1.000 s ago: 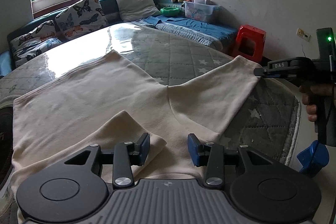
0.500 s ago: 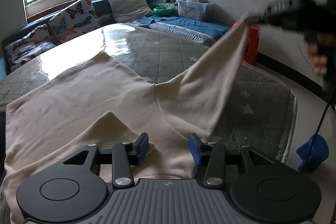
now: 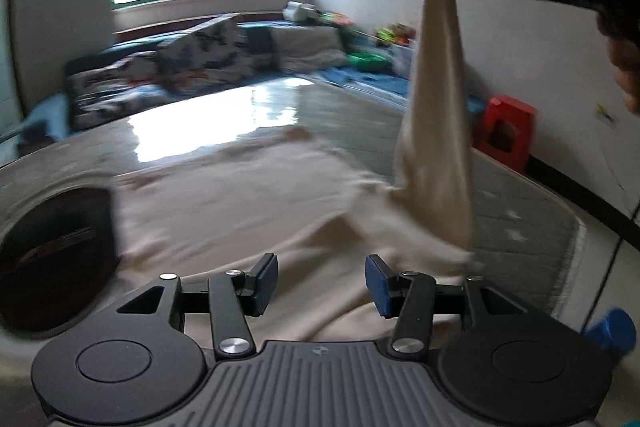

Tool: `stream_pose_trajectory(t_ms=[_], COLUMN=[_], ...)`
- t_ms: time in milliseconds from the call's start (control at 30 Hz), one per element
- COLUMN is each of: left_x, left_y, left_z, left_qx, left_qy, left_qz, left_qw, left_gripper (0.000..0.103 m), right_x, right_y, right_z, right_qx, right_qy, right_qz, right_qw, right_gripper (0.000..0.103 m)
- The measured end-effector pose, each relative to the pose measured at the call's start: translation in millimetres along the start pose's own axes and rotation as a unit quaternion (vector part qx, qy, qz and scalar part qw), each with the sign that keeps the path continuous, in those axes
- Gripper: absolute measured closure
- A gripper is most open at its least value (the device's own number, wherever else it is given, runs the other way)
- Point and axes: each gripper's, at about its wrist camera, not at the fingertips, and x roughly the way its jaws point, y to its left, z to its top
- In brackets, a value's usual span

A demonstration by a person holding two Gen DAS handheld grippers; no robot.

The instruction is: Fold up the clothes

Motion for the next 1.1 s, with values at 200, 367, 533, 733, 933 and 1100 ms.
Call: stream_pose_trajectory(t_ms=[200, 367, 533, 733, 933, 1100], left_x=[-24, -32, -34, -22, -1, 12], left_y=[52, 77, 83, 70, 50, 46], left_z=[-21, -33, -32, -24, -17, -22], left_qx=[-0.063, -0.096, -0.099, -0.082, -0.057, -0.053], left_qy=[-0.001, 0.007, 0.005, -0.006, 0.005, 0.024], left_qz=[0.061, 0.089, 0.096, 0.075, 0.051, 0.058], left_qw=[0.9961, 0.9914, 0.9905, 0.9938, 0.9970, 0.9966], left_gripper=[0.051, 0.051, 0.051, 0.058, 0.067, 0.067], right_x=[55, 81, 68, 50, 38, 27], right_y=[82, 131, 133, 64, 10, 5], right_z=[-12, -46, -54, -55, -90, -115], right_qx=[-0.074, -0.109, -0.132, -0.116, -0.085, -0.067], right_qy=[0.070, 0.148, 0.155, 0.186, 0.246, 0.264], right_qz=[0.095, 0.156, 0.155, 0.072, 0.018, 0.043], right_qw=[0.990, 0.970, 0.967, 0.973, 0.966, 0.961], right_gripper=[0.100, 0.094, 0.084, 0.083, 0.083, 0.083])
